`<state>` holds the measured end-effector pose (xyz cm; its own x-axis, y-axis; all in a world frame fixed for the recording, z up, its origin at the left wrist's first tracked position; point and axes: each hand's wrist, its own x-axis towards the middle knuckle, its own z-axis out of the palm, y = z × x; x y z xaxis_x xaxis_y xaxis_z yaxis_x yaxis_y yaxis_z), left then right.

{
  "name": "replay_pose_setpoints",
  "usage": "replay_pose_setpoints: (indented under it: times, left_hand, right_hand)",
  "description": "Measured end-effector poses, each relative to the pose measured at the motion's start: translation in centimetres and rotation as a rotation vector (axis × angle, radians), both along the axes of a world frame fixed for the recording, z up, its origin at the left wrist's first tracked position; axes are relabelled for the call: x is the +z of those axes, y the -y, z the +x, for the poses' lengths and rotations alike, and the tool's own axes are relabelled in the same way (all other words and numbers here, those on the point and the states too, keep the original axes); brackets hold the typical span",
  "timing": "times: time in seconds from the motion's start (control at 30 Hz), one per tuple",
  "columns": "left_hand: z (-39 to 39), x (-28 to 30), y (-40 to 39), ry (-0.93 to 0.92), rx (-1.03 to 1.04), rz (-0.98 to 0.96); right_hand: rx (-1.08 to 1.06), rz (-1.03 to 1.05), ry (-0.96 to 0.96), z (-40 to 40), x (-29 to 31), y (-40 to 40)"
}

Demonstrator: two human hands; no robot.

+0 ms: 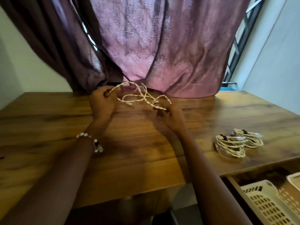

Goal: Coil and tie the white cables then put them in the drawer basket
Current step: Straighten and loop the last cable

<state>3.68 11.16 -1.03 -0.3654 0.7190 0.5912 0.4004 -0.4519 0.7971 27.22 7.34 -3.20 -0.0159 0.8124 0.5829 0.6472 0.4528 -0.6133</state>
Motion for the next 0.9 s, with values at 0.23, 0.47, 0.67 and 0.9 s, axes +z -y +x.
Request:
replay_pose_setpoints:
  times: [0.23, 0.47, 0.67, 0.9]
  left_hand:
    - [-6.8, -2.9, -0.2, -0.17, 0.059, -0.187]
    - [-4.3, -2.1, 0.8, -0.362, -0.12, 0.014]
    - [-3.8, -1.4, 0.9, -0.04, -0.338, -0.01]
    - [-6.5, -2.2, 0.0, -0.05, -0.548, -0.249]
  right_hand:
    - [-0.04, -0.269, 0.129, -0.7, 2.5, -4.3]
    - [0.426, -0.372, 0.614, -4.9, 8.3, -2.3]
    - [0.369, -0.098, 0.26, -9.0, 5.5, -4.2]
    - [0.417, -0.135, -0.504, -7.0, 2.7, -5.0]
